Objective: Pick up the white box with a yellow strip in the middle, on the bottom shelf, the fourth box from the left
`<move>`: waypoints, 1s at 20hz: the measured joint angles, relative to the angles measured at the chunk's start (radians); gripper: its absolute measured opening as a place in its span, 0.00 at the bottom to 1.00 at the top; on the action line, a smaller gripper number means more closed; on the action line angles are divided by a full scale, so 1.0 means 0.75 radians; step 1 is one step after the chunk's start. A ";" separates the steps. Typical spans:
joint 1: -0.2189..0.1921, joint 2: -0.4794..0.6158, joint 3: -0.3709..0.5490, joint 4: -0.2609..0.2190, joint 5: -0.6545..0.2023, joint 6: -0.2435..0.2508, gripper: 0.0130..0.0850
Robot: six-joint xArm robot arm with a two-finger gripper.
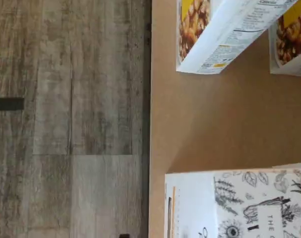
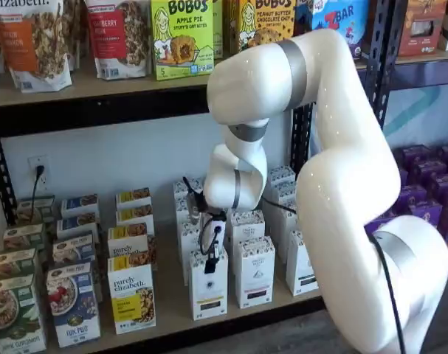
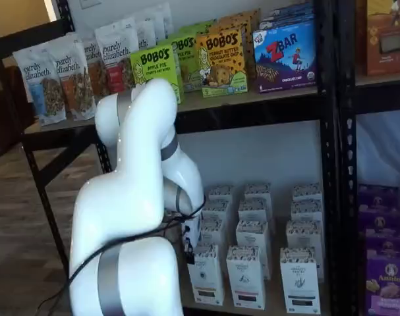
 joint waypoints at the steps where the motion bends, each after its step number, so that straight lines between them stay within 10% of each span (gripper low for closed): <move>1: -0.004 0.008 -0.010 -0.016 0.002 0.011 1.00; 20: -0.049 0.161 -0.214 -0.175 0.058 0.121 1.00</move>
